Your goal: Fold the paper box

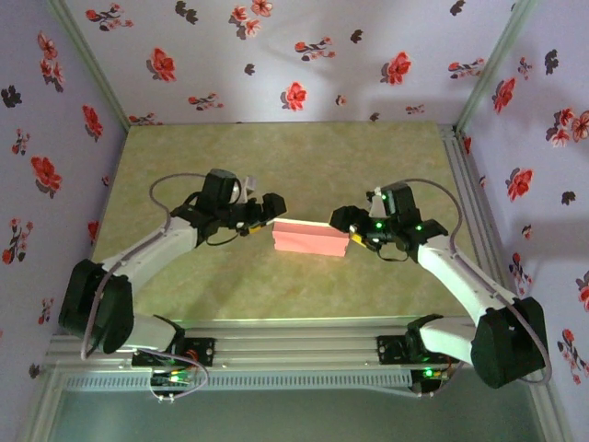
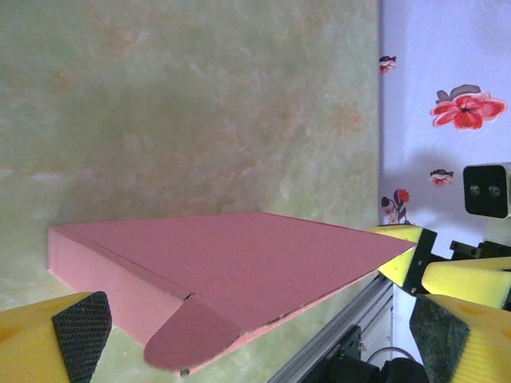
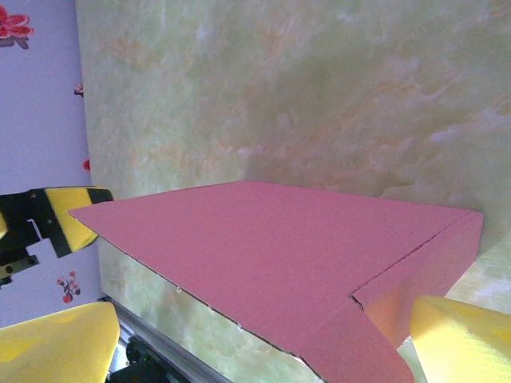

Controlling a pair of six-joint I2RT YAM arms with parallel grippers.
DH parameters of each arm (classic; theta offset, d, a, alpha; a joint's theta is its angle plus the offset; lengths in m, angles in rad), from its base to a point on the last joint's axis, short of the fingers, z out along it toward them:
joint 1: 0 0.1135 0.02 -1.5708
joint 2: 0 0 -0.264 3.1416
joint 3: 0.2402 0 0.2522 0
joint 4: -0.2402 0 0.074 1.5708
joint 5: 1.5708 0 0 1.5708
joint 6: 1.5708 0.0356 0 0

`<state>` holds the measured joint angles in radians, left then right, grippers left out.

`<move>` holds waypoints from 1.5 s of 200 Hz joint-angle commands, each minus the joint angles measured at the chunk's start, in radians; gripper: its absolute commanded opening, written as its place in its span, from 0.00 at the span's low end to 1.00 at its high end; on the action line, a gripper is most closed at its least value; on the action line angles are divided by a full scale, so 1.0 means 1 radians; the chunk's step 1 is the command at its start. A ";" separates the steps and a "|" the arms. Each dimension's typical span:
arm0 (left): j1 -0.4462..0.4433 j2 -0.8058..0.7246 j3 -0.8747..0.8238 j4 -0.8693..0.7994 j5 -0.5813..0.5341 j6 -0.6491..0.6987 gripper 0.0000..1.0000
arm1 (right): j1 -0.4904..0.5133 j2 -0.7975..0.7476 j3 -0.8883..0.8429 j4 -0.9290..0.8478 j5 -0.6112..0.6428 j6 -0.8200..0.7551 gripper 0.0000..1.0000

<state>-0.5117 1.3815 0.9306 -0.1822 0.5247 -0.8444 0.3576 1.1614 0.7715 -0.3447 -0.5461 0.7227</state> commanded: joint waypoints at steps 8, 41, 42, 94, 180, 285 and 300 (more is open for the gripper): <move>0.012 -0.052 0.061 -0.136 -0.033 0.130 1.00 | -0.006 -0.017 0.040 -0.066 0.023 -0.071 0.95; 0.013 -0.116 0.085 -0.267 -0.084 0.334 0.97 | -0.006 -0.064 0.091 -0.230 0.123 -0.219 0.93; 0.012 -0.119 0.086 -0.272 -0.086 0.341 0.97 | -0.005 -0.066 0.093 -0.236 0.127 -0.224 0.93; 0.015 -0.135 0.175 -0.483 -0.129 0.645 0.82 | -0.003 -0.131 0.187 -0.444 0.224 -0.453 0.75; 0.015 0.049 0.311 -0.553 -0.072 0.837 0.47 | 0.141 -0.012 0.278 -0.477 0.463 -0.567 0.48; 0.010 0.142 0.356 -0.565 -0.051 0.841 0.31 | 0.170 0.082 0.317 -0.426 0.456 -0.572 0.35; 0.009 0.149 0.359 -0.569 -0.044 0.842 0.29 | 0.173 0.091 0.318 -0.421 0.451 -0.572 0.33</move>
<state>-0.5045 1.5166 1.2560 -0.7208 0.4484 -0.0223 0.5201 1.2392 1.0618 -0.7803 -0.1036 0.1635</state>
